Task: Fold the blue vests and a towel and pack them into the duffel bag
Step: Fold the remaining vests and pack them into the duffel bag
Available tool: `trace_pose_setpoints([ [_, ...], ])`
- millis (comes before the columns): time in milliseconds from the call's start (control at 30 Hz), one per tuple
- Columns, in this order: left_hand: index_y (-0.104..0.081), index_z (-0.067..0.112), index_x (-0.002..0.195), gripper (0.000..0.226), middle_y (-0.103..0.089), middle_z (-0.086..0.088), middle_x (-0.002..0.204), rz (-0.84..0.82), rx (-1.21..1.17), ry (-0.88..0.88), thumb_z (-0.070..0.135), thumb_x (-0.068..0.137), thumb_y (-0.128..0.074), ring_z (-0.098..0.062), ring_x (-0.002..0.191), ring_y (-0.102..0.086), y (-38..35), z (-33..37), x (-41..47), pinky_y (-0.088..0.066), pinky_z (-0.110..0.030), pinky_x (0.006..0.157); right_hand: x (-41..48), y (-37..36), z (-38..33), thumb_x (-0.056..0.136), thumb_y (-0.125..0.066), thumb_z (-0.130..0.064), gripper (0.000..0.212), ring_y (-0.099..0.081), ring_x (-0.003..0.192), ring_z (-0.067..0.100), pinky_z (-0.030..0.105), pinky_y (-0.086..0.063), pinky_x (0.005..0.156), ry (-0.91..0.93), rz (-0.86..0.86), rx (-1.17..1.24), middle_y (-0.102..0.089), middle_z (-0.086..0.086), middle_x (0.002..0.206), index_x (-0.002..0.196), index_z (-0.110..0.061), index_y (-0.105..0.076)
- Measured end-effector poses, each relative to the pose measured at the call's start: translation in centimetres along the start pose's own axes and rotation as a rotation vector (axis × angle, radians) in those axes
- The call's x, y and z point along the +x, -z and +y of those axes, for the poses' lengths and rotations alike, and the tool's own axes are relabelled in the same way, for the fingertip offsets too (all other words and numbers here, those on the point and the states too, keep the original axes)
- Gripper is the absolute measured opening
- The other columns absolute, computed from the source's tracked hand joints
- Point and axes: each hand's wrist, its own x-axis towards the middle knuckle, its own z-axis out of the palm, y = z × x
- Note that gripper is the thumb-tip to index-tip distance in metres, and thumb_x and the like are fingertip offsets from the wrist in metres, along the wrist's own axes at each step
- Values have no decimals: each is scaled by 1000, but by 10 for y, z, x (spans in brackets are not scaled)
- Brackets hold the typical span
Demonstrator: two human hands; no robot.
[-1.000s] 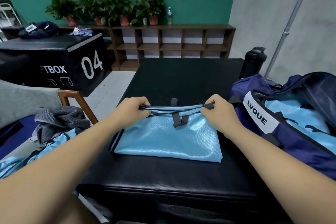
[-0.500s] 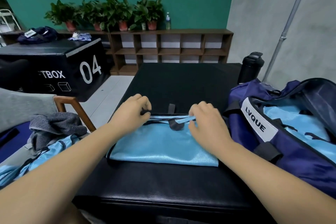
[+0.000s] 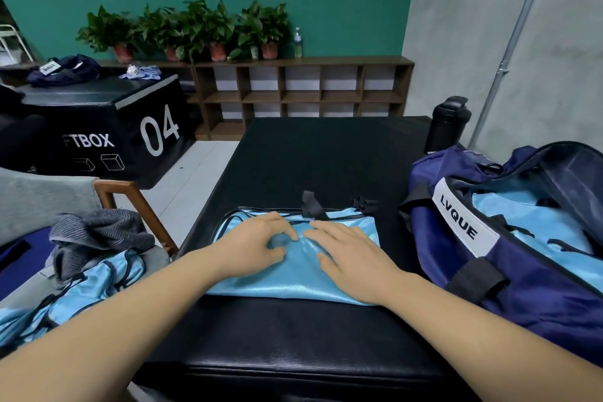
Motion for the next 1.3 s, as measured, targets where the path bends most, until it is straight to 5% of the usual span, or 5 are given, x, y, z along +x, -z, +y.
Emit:
trace_pose_setpoints([
  [233, -46, 50, 153, 61, -26, 23, 170, -45, 29, 111, 50, 97, -70, -6, 159, -21, 6, -12, -2, -19, -30, 129, 0, 3, -1, 111, -32, -55, 67, 9, 164, 11, 32, 7, 131, -164, -47, -26, 4, -8, 179, 171, -35, -9],
  [467, -24, 48, 165, 83, -18, 17, 175, -16, 98, 294, 70, 95, -62, -12, 164, -9, 25, -36, -10, -16, -43, 132, -2, 1, 2, 110, -32, -61, 78, 8, 165, 16, 35, 3, 132, -216, 8, -80, 2, 0, 179, 172, -24, -1],
  [633, -43, 30, 157, 70, -48, 3, 155, 167, -32, 498, 60, 98, -65, -22, 139, -52, 37, -47, -21, -43, -40, 114, 1, 2, 8, 110, -29, -59, 77, 4, 165, 16, 38, -1, 133, -282, 55, -81, -1, 1, 179, 171, -21, -1],
  [800, -59, 19, 87, 44, -67, 0, 90, 117, 42, 691, 61, 97, -60, -21, 85, -65, 39, -51, -26, -45, -35, 68, 1, 4, 8, 110, -33, -55, 73, -2, 165, 16, 37, -5, 133, -285, 110, -48, -10, 1, 179, 171, -22, -9],
  [1300, -67, 13, 94, 23, -72, -10, 94, 255, -188, 799, 36, 96, -67, -27, 88, -67, 60, -55, -39, -50, -38, 73, -8, 17, -13, 105, -51, -30, 33, -49, 124, 20, 35, -38, 104, -152, 181, -6, -60, -8, 129, 137, -24, -58],
])
